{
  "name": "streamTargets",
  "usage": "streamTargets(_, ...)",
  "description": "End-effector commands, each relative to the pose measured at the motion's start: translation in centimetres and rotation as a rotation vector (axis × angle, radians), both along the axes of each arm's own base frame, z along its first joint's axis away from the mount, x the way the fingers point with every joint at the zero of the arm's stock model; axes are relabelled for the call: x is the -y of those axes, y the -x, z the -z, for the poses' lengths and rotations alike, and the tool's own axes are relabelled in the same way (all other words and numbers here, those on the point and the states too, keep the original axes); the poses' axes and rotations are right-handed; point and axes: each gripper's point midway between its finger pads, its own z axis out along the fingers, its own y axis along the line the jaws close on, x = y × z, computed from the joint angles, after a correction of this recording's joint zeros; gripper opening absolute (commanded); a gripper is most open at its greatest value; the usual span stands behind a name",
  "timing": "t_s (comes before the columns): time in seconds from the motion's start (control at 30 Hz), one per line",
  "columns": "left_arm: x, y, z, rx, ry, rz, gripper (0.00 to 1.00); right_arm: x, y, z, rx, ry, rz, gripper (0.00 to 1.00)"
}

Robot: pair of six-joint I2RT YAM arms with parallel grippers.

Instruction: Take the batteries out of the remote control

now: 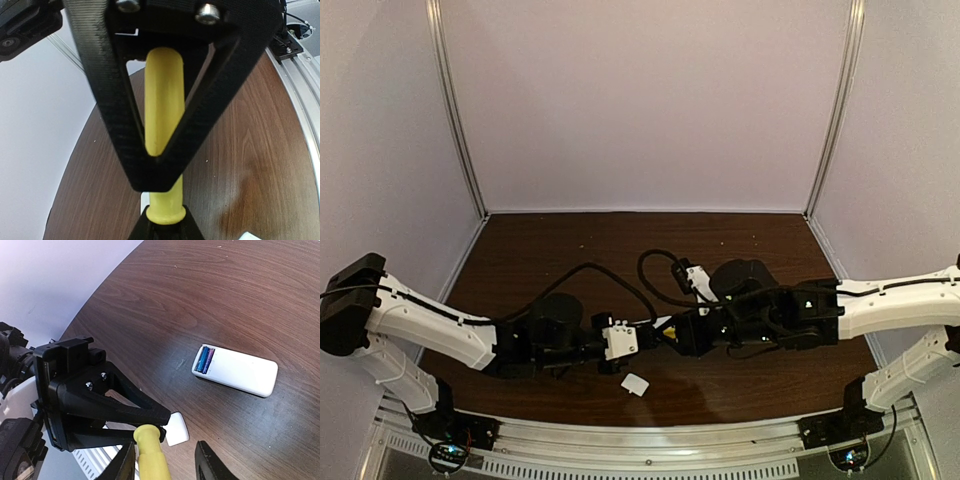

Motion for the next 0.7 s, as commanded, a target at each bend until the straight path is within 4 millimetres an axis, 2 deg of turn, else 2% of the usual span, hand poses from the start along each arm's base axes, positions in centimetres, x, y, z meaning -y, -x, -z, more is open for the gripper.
streamTargets(0.0, 0.4, -0.1, -1.2, 0.005, 0.052, -0.005, 0.00, 0.7, -0.3, -0.6, 0.023, -0.018, 0.036, 0.41)
streamTargets(0.17, 0.5, -0.3, -1.4, 0.009, 0.058, -0.016, 0.00, 0.6, -0.3, -0.6, 0.021, -0.014, 0.036, 0.38)
streamTargets(0.3, 0.5, -0.5, -1.6, 0.012, 0.064, -0.022, 0.00, 0.3, 0.0, -0.3, 0.002, -0.014, 0.018, 0.48)
streamTargets(0.37, 0.5, -0.5, -1.7, 0.015, 0.071, -0.026, 0.00, 0.3, 0.0, -0.1, 0.000, -0.010, 0.020, 0.50)
streamTargets(0.53, 0.5, -0.5, -1.8, 0.021, 0.078, -0.027, 0.00, 0.2, -0.2, 0.4, 0.001, -0.001, 0.022, 0.43)
streamTargets(0.67, 0.5, -0.6, -1.9, 0.024, 0.083, -0.033, 0.00, 0.2, -0.1, 0.0, 0.005, -0.011, 0.020, 0.33)
